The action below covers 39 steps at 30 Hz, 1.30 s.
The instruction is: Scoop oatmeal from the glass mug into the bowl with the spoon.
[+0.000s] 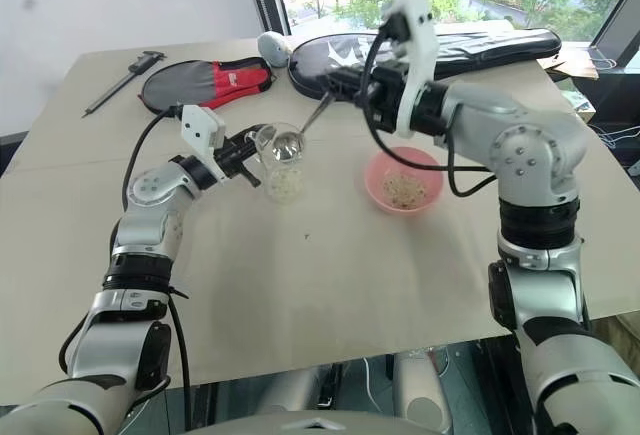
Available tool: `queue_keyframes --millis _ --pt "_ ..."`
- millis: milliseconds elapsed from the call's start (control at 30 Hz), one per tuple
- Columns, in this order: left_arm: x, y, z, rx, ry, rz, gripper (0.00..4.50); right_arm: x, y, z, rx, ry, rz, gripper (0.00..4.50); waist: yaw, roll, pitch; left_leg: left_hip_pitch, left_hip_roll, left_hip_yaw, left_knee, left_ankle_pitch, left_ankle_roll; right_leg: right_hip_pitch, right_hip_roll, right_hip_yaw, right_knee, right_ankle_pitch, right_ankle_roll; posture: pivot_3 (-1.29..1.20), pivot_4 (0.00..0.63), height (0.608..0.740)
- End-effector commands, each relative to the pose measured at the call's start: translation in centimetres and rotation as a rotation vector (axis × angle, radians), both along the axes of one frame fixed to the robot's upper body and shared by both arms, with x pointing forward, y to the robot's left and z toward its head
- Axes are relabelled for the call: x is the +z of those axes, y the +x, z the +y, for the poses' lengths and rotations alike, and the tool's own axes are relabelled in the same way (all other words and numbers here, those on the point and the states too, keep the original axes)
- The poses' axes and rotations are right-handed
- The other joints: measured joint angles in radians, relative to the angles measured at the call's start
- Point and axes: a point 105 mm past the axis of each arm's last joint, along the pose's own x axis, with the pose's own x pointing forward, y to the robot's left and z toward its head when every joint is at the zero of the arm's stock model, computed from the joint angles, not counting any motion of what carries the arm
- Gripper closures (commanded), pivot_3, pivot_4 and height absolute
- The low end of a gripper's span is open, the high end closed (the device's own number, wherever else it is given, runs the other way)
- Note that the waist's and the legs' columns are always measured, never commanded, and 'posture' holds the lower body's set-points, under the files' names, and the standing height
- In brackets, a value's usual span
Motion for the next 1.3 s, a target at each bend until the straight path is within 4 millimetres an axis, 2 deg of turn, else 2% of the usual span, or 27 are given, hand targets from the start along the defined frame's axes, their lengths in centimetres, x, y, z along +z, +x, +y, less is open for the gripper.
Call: queue_keyframes --millis 33,233,433,567,733,933,1300 --pt "2.8 -0.4 -1.0 -0.021 0.012 -0.122 4.37 -0.3 0.1 0.5 -0.038 -0.060 -0.072 4.50 0.001 0.000 0.000 0.000 0.000 0.000 0.000 0.000 0.000 0.000 0.000 0.000 0.000 0.000 0.000 0.00 0.150 0.740" --pt "2.9 -0.3 -1.7 -0.012 0.031 -0.145 4.37 -1.8 0.3 1.8 -0.047 -0.126 -0.084 4.50 0.001 0.000 0.000 0.000 0.000 0.000 0.000 0.000 0.000 0.000 0.000 0.000 0.000 0.000 0.000 0.00 0.150 0.740" --pt "2.8 -0.3 -2.0 -0.009 0.033 -0.155 4.37 -2.8 0.5 2.3 -0.054 -0.181 -0.115 4.50 0.002 0.000 0.000 0.000 0.000 0.000 0.000 0.000 0.000 0.000 0.000 0.000 0.000 0.000 0.000 0.00 0.150 0.740" --pt "2.7 -0.2 -2.1 -0.008 0.030 -0.155 4.37 -4.1 0.0 2.8 -0.020 -0.169 -0.037 4.50 0.001 0.000 0.000 0.000 0.000 -0.001 0.000 0.000 0.000 0.000 0.000 -0.001 0.000 0.000 0.000 0.00 0.150 0.740" --pt "2.2 0.0 -2.0 -0.003 0.033 -0.147 4.37 -4.7 -0.3 3.1 -0.018 -0.093 0.076 4.50 0.002 0.000 0.000 0.000 0.000 -0.001 0.000 0.000 0.000 0.000 0.000 -0.001 0.000 0.000 0.000 0.00 0.150 0.740" --pt "1.5 0.1 -2.4 -0.005 0.037 -0.139 4.37 -3.5 1.0 2.0 -0.092 0.034 0.218 4.50 0.002 0.000 0.000 0.000 0.000 -0.001 0.001 0.000 0.000 0.000 0.000 0.000 0.001 0.000 0.000 0.00 0.150 0.740" --pt "1.3 0.6 -3.6 -0.009 0.008 -0.148 4.37 -0.3 2.5 -1.7 -0.190 0.131 0.255 4.50 0.002 0.000 0.000 0.000 0.000 -0.001 0.001 0.000 0.000 0.000 0.000 0.000 0.001 0.000 0.000 0.00 0.150 0.740"
